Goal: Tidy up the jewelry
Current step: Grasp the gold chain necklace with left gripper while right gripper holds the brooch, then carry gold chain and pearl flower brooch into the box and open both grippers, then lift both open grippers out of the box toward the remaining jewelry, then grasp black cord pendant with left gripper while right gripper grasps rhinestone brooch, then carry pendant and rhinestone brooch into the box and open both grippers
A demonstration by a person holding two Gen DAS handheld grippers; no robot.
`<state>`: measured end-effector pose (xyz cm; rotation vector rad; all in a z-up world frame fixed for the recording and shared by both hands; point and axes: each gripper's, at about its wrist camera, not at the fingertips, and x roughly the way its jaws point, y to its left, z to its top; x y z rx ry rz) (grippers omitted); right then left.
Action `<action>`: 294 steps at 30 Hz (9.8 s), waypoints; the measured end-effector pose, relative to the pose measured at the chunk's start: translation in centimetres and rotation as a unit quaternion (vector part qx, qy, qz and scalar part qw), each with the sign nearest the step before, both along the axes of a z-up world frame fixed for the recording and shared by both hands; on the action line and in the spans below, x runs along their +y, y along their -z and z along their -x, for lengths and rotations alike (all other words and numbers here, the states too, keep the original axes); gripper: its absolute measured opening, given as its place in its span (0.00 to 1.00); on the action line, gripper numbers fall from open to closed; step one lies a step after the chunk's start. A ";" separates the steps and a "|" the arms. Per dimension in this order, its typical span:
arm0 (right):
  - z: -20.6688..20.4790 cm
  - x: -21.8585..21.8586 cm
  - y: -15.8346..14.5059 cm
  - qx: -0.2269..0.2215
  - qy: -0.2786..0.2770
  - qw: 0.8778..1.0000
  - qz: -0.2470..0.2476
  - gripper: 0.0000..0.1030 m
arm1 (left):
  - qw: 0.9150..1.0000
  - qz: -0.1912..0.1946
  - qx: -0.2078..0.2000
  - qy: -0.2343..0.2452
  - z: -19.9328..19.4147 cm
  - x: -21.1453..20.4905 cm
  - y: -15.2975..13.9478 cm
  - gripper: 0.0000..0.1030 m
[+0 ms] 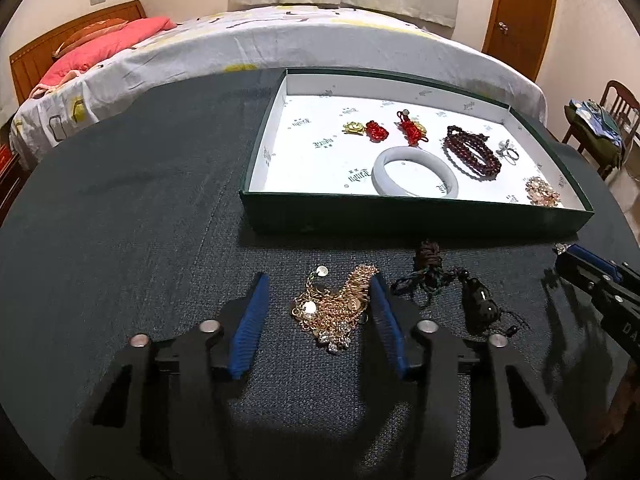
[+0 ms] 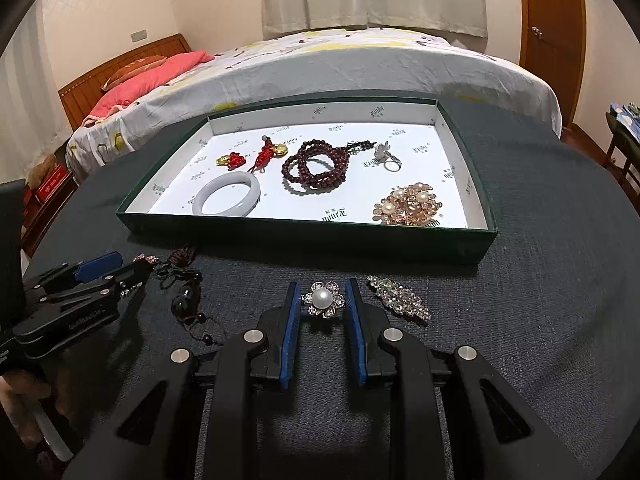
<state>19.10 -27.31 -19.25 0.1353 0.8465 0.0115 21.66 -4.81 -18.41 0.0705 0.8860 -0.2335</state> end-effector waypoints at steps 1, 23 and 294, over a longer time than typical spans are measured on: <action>0.0 0.0 0.1 0.001 0.000 1.000 0.000 0.23 | 1.000 0.000 0.000 0.002 0.0 0.0 0.0 0.42; 0.0 -0.1 0.2 -0.001 0.002 1.000 0.001 0.23 | 1.000 0.004 -0.006 0.019 0.1 -0.1 -0.3 0.12; -20.9 -5.1 -0.4 0.047 0.024 0.998 0.013 0.16 | 0.999 -0.003 -0.013 0.029 -18.5 -7.8 -2.8 0.17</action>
